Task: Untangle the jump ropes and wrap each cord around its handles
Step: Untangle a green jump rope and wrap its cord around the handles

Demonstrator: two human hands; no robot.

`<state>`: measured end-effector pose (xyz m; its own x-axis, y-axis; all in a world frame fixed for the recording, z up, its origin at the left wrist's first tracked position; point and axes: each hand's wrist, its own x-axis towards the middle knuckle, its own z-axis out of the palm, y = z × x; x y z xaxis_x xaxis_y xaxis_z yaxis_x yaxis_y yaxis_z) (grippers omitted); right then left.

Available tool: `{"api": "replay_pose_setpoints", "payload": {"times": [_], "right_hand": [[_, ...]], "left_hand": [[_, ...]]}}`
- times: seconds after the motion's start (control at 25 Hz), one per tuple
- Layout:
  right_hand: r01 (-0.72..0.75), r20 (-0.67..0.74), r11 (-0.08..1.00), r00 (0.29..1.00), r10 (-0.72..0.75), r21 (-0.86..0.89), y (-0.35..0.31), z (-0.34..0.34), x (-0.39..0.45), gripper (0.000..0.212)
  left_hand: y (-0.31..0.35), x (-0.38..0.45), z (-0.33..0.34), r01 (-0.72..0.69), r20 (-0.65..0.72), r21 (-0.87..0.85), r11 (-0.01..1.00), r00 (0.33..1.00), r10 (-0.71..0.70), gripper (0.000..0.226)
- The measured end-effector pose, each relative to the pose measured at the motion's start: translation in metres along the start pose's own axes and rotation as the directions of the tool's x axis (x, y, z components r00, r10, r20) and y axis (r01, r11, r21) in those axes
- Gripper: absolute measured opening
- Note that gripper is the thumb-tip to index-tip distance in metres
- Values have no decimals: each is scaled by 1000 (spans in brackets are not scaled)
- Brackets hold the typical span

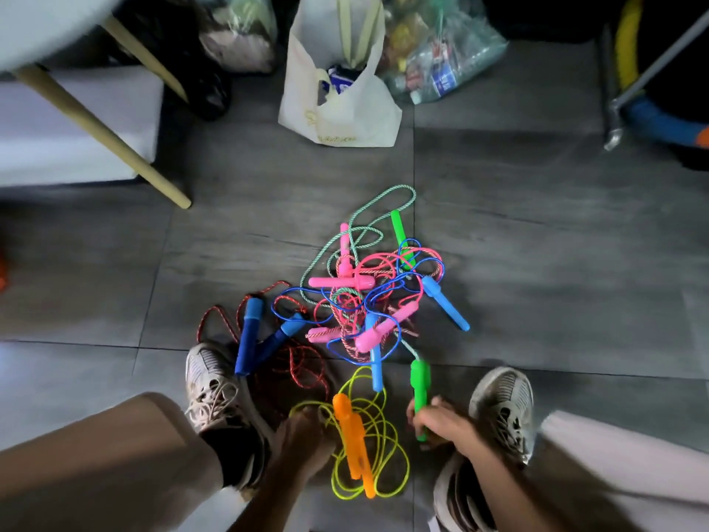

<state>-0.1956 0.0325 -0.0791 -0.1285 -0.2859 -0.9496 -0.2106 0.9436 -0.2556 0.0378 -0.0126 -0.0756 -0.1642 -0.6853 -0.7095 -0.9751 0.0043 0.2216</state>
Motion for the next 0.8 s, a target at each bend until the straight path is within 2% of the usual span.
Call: {"api": "replay_pose_setpoints", "payload": {"times": [0.04, 0.08, 0.12, 0.2, 0.24, 0.28, 0.32, 0.4, 0.44, 0.48, 0.52, 0.56, 0.64, 0.68, 0.76, 0.8], "right_hand": [[71, 37, 995, 997, -74, 71, -7, -2, -17, 14], [152, 27, 982, 987, -156, 110, -15, -5, -35, 15], [241, -9, 959, 970, -243, 147, -24, -9, -53, 16], [372, -121, 919, 926, -358, 131, -48, -19, -90, 14], [413, -181, 905, 902, -391, 102, -58, -24, -109, 16], [458, -233, 884, 873, -428, 93, -69, -29, -130, 17], [513, -291, 853, 834, -469, 96, -81, -35, -152, 20], [634, -433, 773, 699, -569, 7, -106, -48, -205, 26], [720, -490, 689, 576, -655, -75, -118, -57, -233, 24], [797, -527, 578, 419, -739, -177, -130, -65, -258, 20], [831, -546, 474, 263, -796, -291, -143, -73, -286, 19], [800, -538, 431, 166, -827, -416, -151, -80, -307, 16], [766, -462, 348, 74, -884, -541, -161, -101, -340, 22], [808, -437, 301, 60, -897, -507, -161, -112, -351, 21], [885, -489, 276, 65, -870, -374, -156, -126, -360, 12], [888, -515, 286, 67, -855, -359, -156, -128, -355, 11]], "left_hand": [[10, 0, -14, -21, 57, -122, 992, 998, 28, 33], [20, -3, -25, -92, 64, -281, 955, 991, 115, 29], [34, -9, -39, -170, 9, -433, 885, 981, 193, 30], [73, -32, -74, -311, -148, -689, 654, 945, 293, 32], [95, -48, -97, -374, -208, -759, 533, 915, 345, 30], [117, -65, -123, -430, -238, -777, 459, 876, 419, 32], [138, -79, -148, -496, -259, -756, 428, 826, 500, 39], [171, -110, -194, -648, -325, -610, 455, 729, 603, 44], [184, -126, -215, -719, -401, -521, 460, 682, 612, 39], [197, -144, -237, -780, -492, -441, 443, 623, 608, 32], [207, -162, -257, -826, -567, -384, 412, 563, 602, 24], [215, -179, -278, -865, -621, -337, 371, 501, 603, 16], [226, -206, -314, -928, -705, -269, 258, 372, 604, 14], [228, -215, -328, -944, -729, -285, 164, 325, 603, 16], [225, -228, -345, -917, -721, -399, -12, 305, 622, 20], [223, -230, -347, -893, -698, -447, -52, 312, 645, 18]]}}
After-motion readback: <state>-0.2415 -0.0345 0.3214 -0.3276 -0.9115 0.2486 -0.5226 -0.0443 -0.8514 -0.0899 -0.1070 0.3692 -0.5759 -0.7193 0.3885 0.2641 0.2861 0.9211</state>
